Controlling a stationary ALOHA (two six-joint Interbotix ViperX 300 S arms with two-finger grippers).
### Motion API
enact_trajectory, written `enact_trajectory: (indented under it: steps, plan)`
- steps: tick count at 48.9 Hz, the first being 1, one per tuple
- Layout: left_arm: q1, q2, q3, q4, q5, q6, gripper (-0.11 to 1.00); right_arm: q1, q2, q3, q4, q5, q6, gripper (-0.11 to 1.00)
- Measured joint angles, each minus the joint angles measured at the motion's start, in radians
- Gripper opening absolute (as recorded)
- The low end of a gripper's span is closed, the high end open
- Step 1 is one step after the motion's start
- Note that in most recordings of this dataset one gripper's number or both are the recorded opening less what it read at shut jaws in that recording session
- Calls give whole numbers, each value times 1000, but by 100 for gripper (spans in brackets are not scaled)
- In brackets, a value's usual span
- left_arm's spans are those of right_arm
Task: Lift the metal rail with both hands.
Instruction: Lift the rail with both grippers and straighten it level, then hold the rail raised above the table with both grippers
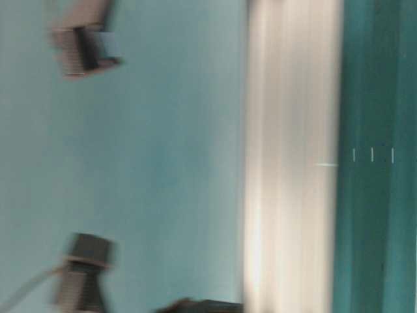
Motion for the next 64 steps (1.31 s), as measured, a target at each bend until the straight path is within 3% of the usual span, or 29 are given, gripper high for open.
enact_trajectory:
  steps: [13,27,38,47,64]
  plan:
    - [-2,-80,-166,0,265,-23,30,-5,-67,-146,3,238,-2,43]
    - [-12,-91,-328,0,482,-103,30,-20,-80,-313,5,433,-49,44]
    - [-17,-91,-410,-2,558,-143,30,-49,-75,-390,6,537,-120,44]
    - [-17,-91,-433,0,603,-158,30,-71,-72,-394,6,546,-164,43]
    - [-17,-84,-485,0,663,-156,30,-77,-71,-430,6,591,-173,43]
